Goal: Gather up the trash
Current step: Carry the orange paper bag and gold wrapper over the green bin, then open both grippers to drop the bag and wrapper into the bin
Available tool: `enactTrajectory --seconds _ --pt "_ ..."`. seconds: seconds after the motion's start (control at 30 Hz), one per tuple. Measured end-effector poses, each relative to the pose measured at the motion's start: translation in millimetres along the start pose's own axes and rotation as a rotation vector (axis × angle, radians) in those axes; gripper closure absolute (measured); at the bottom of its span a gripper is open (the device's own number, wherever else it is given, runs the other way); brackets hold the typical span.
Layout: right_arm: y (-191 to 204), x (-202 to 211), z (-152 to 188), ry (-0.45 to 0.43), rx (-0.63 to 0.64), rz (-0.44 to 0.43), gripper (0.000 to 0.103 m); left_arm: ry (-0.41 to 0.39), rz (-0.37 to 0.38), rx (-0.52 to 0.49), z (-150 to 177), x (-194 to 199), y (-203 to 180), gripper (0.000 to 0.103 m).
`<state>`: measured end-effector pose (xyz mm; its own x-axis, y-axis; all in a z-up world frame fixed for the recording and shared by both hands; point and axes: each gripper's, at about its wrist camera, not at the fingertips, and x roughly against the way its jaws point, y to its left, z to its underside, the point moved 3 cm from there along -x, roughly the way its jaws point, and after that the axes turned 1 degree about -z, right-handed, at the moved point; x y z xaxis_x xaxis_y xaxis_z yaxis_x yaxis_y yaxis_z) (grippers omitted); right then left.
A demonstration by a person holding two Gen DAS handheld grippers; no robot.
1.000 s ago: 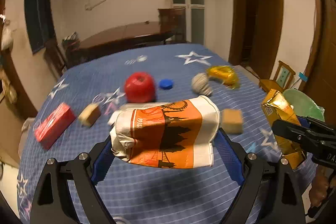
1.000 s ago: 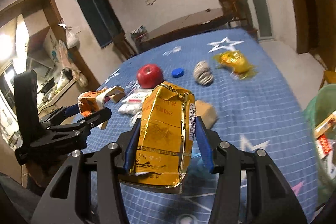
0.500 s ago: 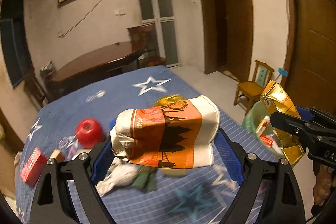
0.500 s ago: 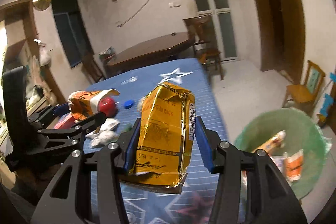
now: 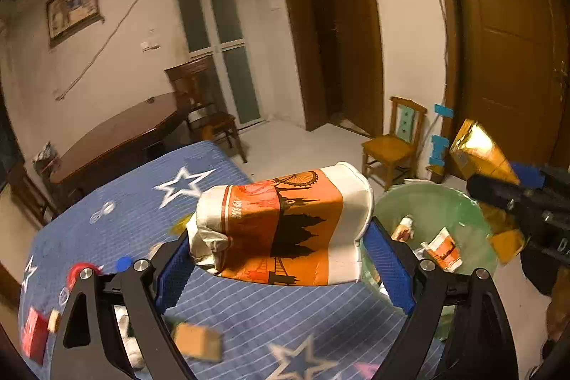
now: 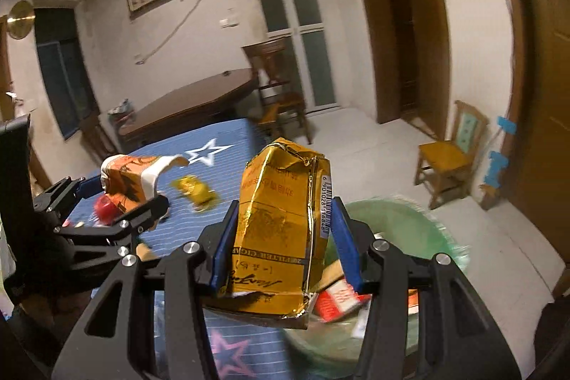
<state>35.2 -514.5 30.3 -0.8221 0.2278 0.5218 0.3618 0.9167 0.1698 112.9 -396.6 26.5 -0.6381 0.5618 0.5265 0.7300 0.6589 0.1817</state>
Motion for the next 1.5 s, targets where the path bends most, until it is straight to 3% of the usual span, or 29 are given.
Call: enactTrajectory --seconds 0.37,0.73,1.5 --pt "-64 -2 -5 0.021 -0.043 0.162 0.055 0.005 0.074 -0.091 -38 -50 -71 0.014" --pt "-99 -9 4 0.052 -0.097 0.215 0.055 0.024 0.144 -0.134 -52 -84 -127 0.014" --pt "-115 -33 6 0.144 -0.129 0.203 0.055 0.084 0.152 -0.154 -30 -108 -133 0.014"
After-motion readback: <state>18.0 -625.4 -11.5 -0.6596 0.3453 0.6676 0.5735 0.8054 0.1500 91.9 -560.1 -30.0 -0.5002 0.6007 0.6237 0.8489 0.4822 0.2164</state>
